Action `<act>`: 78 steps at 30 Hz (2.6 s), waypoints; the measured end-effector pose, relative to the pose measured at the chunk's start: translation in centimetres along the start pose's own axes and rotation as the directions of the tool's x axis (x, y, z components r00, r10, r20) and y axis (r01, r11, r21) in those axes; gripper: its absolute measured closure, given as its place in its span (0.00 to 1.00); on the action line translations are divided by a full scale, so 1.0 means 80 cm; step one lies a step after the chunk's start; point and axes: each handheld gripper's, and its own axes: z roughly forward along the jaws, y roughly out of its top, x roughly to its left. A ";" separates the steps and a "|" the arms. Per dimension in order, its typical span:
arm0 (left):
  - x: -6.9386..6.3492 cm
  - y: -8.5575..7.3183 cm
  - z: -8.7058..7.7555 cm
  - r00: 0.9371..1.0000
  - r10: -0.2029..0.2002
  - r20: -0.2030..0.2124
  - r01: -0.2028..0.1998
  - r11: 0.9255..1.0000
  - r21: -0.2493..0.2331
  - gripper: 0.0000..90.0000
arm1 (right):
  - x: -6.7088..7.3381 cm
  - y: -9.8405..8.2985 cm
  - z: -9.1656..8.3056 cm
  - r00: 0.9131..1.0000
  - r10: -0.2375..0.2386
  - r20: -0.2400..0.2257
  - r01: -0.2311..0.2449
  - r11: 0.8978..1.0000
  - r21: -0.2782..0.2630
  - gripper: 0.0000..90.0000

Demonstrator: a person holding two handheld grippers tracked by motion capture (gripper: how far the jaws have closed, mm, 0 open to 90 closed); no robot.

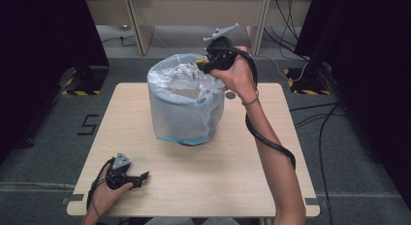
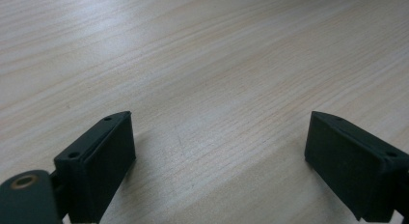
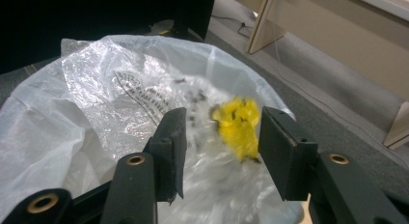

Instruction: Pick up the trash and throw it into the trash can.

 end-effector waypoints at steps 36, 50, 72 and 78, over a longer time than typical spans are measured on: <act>0.000 0.000 0.000 1.000 0.002 -0.001 -0.002 1.000 0.000 0.11 | -0.013 -0.057 -0.061 0.999 0.022 0.049 -0.019 0.998 -0.052 0.59; 0.000 0.000 0.000 1.000 0.000 -0.002 0.000 1.000 0.001 0.11 | -0.007 -0.071 -0.022 1.000 0.002 -0.018 -0.003 1.000 -0.003 0.73; 0.000 0.000 0.000 1.000 0.001 -0.002 -0.001 1.000 -0.001 0.11 | -0.058 -0.155 -0.070 0.983 0.170 0.063 -0.163 0.982 -0.093 0.42; 0.000 0.000 0.000 1.000 0.001 -0.002 -0.001 1.000 -0.001 0.11 | -0.061 -0.180 -0.066 0.978 0.201 0.061 -0.194 0.975 -0.110 0.40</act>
